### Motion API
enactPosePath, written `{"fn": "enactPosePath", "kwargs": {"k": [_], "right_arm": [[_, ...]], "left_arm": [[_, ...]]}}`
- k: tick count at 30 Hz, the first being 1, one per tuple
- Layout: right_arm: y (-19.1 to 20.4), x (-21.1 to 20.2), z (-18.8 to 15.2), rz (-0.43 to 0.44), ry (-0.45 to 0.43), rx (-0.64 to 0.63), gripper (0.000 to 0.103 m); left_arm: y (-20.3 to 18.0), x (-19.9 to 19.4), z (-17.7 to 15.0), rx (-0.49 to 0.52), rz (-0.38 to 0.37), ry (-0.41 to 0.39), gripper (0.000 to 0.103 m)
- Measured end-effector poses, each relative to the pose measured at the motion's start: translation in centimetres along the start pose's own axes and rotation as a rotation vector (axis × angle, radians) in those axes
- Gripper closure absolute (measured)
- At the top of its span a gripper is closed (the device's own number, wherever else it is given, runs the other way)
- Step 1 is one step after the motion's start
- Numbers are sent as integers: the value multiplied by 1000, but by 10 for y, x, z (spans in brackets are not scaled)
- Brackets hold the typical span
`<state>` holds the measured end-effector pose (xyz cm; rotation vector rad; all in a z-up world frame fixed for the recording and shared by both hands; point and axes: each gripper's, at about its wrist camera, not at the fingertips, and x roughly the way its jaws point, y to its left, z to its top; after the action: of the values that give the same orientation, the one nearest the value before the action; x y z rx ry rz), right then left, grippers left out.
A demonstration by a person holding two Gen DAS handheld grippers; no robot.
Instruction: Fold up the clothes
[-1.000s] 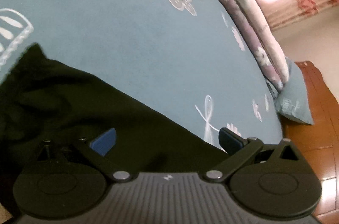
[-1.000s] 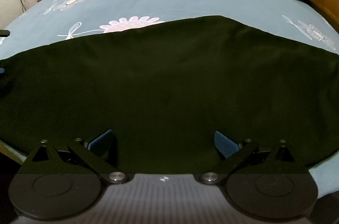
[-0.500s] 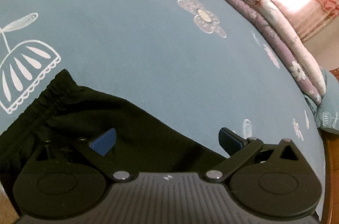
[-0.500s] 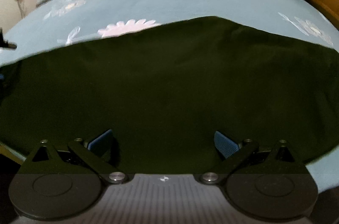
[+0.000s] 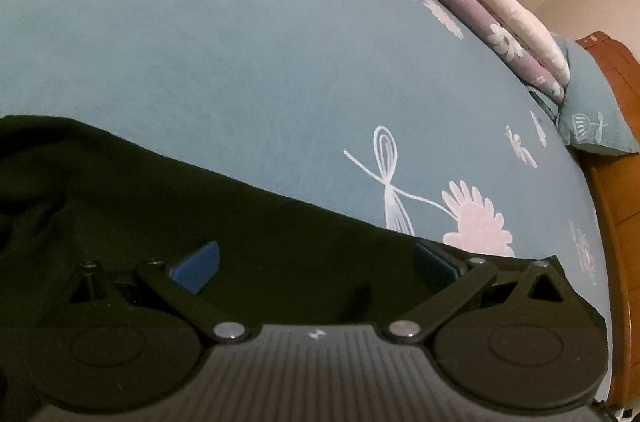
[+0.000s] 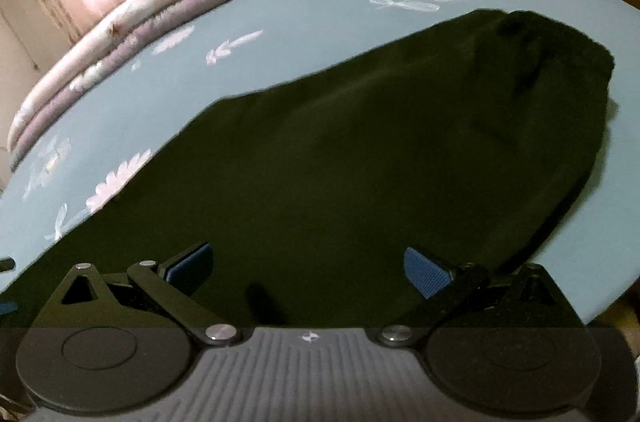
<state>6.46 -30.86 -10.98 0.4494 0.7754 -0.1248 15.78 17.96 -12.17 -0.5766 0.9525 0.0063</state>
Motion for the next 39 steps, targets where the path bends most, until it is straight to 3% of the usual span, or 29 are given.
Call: {"fn": "enactPosePath", "kwargs": {"k": [5,9,12,14,17,23,30,36,39], "right_arm": [[-17,-11,54,-38,-127,16,0],[-47,11,103,25,-155,67,0],[-74,39,119,-67,-147,94,0],[-92,60,120,-103,-89,120,0],[-105,61,118,-61,-95,139,0],[-104,13,122,34,-238,147,0],[-131,33,130,-137,-133,193,0],[-111,-10,103,-47,-188,194,0],[-104,-2,93,-174,-117,132,0]], "left_arm": [[1,2,-3,-4,2,1,1],[-4,8,-1,-2,12,-2,1],[-8,11,0,4,25,-5,1],[-9,12,0,14,31,-5,1],[-9,12,0,15,32,-6,1],[-10,14,0,15,33,-9,1],[-11,15,0,18,37,-9,1],[-13,16,1,26,43,-7,1],[-14,17,0,41,48,-5,1]]}}
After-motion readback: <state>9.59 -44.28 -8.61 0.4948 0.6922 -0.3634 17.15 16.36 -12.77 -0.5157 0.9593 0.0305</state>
